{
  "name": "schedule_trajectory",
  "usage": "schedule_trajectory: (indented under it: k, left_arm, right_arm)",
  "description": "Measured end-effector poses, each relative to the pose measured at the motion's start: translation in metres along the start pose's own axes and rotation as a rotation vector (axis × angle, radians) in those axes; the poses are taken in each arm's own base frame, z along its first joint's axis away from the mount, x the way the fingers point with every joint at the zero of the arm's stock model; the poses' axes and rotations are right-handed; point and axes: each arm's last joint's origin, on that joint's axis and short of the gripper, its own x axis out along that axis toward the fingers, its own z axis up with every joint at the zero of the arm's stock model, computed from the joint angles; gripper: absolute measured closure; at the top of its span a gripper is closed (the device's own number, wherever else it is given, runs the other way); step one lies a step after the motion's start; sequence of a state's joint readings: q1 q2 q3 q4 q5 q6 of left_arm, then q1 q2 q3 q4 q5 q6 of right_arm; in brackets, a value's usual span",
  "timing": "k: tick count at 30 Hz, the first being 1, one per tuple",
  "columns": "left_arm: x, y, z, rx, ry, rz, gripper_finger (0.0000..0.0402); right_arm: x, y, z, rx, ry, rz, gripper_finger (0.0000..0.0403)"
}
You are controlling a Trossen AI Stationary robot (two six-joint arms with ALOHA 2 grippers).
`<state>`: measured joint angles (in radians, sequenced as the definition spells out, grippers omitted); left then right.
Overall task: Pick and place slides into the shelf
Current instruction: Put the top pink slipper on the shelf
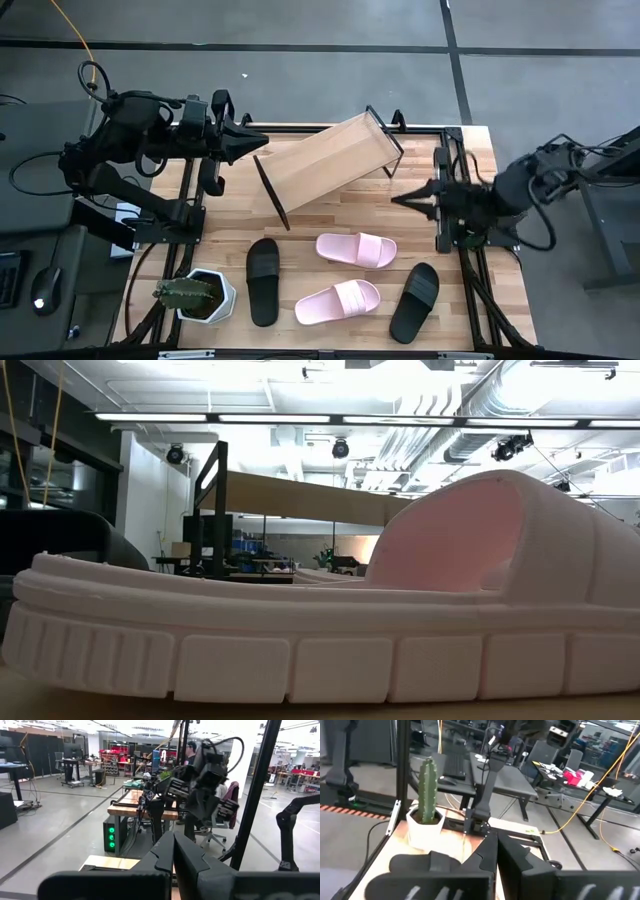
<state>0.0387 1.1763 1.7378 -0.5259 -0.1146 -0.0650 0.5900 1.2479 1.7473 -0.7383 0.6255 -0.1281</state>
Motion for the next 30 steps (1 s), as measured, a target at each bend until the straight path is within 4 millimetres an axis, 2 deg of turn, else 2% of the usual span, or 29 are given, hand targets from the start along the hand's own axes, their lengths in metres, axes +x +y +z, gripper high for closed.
schedule_trajectory:
  k: [15,30]
  left_arm:
    - [0.0,0.0,-0.001,0.002,0.015,0.002,0.0401]
    - [0.0,0.0,-0.005,0.005,0.053,0.004,0.0401]
  right_arm:
    - [0.002,0.05,-0.014,0.019,0.121,-0.038,0.0403]
    - [0.016,0.083,-0.032,0.052,0.248,-0.007,0.0403]
